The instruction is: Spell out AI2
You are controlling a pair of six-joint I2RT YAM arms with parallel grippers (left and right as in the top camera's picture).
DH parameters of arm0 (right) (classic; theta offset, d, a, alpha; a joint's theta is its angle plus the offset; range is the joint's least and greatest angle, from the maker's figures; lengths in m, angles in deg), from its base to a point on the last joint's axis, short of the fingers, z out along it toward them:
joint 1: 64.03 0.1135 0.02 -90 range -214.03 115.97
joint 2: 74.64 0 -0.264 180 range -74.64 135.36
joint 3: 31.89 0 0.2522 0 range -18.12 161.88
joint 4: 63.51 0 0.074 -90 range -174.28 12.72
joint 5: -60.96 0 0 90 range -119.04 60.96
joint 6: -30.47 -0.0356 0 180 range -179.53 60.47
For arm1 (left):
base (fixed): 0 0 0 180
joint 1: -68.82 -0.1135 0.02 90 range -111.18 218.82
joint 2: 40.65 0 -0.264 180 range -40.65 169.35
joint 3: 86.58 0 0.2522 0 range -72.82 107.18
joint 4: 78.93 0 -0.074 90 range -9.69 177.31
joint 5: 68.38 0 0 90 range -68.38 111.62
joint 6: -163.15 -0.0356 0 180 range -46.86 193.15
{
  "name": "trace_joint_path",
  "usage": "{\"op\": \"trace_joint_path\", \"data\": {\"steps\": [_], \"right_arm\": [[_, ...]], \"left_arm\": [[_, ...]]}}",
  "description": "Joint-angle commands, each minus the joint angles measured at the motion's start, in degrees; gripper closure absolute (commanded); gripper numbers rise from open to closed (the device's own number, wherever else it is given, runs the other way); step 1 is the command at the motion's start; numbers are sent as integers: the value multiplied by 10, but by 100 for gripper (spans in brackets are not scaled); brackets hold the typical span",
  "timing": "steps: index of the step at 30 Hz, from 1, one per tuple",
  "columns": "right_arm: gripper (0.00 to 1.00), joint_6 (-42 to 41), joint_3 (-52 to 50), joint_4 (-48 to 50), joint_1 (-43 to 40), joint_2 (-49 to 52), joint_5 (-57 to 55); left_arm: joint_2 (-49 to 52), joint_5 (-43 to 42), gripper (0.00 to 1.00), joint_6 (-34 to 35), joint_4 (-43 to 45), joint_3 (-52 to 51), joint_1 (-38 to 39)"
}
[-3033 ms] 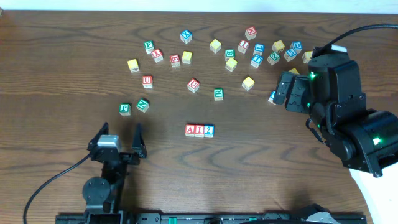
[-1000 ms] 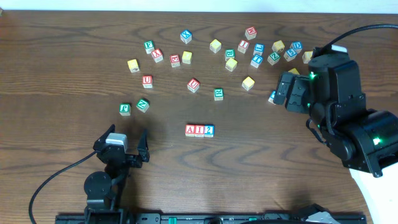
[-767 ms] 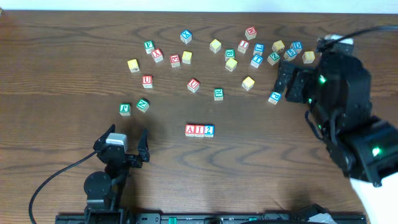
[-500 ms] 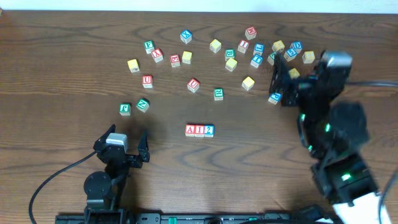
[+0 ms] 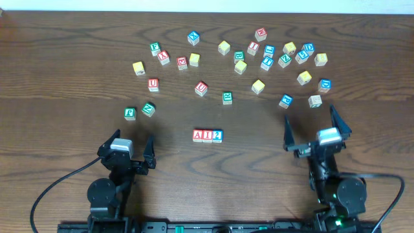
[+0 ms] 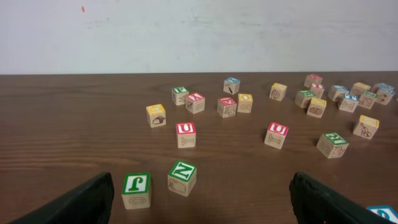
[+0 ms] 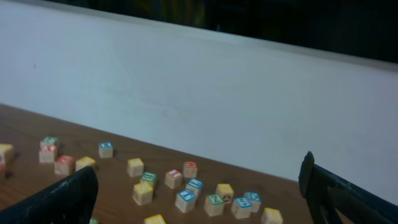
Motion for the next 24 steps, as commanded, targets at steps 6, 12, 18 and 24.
{"op": "trace_joint_path", "data": {"steps": [6, 12, 18, 24], "right_arm": [[1, 58, -52, -82, -52, -110, 72], [1, 21, -71, -177, -71, -178, 76], [1, -39, -71, -280, -98, -206, 69], [1, -41, -71, -280, -111, -206, 63]], "left_arm": [[0, -22, 11, -7, -25, -6, -3], [0, -22, 11, -7, -25, -6, -3], [0, -22, 11, -7, -25, -6, -3], [0, -22, 11, -7, -25, -6, -3]]}}
